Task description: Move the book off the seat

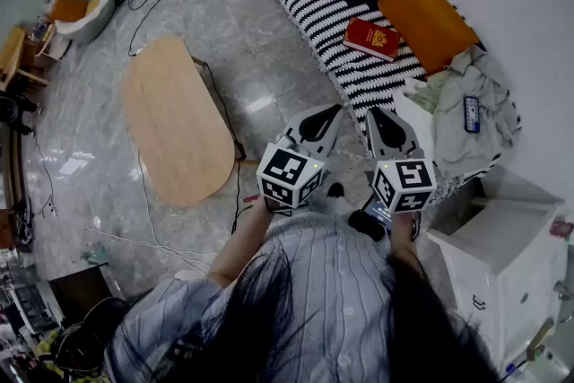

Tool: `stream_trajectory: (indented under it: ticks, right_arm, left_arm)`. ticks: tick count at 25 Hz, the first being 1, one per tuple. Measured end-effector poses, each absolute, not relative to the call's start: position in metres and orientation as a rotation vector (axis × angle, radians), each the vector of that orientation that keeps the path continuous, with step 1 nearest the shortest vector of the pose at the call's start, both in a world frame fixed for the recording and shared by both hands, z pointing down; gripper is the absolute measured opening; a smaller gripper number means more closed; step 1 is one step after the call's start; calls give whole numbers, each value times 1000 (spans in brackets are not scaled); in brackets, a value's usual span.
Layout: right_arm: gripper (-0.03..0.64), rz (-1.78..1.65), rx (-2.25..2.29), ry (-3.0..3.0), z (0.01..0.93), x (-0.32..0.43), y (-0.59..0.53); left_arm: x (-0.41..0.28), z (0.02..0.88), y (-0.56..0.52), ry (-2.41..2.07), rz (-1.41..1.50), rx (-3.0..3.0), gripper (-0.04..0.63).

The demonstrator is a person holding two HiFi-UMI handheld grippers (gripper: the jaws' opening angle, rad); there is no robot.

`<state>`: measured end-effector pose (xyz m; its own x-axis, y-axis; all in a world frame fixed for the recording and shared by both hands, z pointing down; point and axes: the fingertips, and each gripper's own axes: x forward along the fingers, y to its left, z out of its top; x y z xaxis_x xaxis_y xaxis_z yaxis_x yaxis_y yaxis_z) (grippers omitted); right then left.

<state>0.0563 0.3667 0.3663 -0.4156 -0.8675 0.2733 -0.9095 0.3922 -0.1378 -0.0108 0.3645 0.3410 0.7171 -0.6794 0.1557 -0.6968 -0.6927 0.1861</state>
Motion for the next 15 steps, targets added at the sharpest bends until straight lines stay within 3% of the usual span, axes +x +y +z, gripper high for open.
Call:
stream_trajectory:
  ticks: [15]
  right_arm:
    - [38,444,1632,-2490,367,14,353]
  left_arm:
    - [-70,344,353,-1146,94,2670,11]
